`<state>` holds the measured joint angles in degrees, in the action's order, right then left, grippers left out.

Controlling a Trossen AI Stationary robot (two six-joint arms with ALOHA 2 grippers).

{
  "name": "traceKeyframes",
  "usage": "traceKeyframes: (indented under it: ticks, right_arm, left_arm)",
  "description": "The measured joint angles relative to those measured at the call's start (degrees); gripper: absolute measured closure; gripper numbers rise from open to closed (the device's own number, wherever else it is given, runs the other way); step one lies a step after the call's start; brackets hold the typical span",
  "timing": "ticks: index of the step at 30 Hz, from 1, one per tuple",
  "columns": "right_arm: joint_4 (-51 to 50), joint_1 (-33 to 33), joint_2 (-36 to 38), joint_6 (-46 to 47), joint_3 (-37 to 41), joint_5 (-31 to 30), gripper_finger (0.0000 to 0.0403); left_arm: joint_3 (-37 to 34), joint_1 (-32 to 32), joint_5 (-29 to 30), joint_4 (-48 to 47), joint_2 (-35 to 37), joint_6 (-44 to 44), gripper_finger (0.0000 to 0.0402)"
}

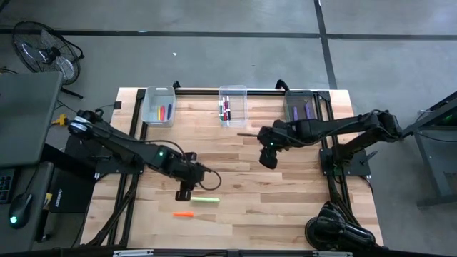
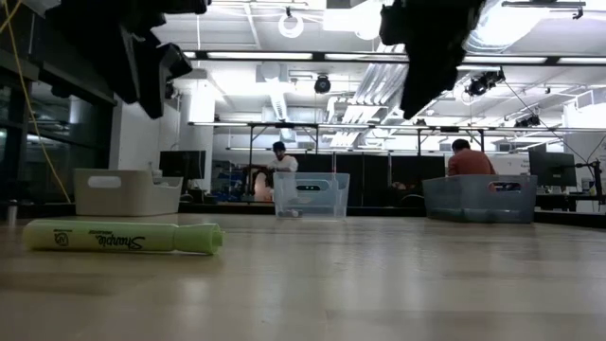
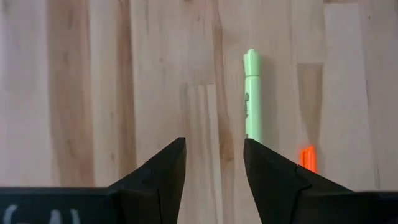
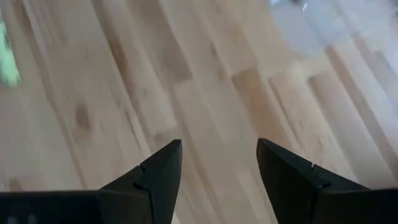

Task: Pick & Place Markers
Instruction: Put the light green highlighter pen into the black bin

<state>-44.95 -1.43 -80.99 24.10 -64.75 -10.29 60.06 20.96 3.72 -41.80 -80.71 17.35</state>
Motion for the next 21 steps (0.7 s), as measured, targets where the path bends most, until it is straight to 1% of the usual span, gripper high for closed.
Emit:
traceKeyframes:
  ticks: [5, 9, 11, 21]
  right_arm:
    - [-3.28, -3.28, 0.0, -2.86, 0.0, 0.14, 0.0205]
    - [-3.7, -6.66, 0.0, -3.32, 0.0, 0.19, 0.0206]
    - [-3.66, -8.7, 0.0, -3.04, 0.0, -0.16, 0.0206]
    - [-3.72, -19.39, 0.0, 1.04, 0.0, -7.01, 0.0206]
  left_arm:
    - [-0.01, 1.89, 2.63, 0.17, -2.44, 2.55, 0.0243]
    - [-0.01, 3.21, 2.38, 0.62, -4.53, 4.16, 0.0243]
    - [-0.01, 3.58, 0.64, 1.4, -5.88, 5.32, 0.0243]
    - [-0.03, 8.03, -0.69, 3.22, -10.36, 11.38, 0.0243]
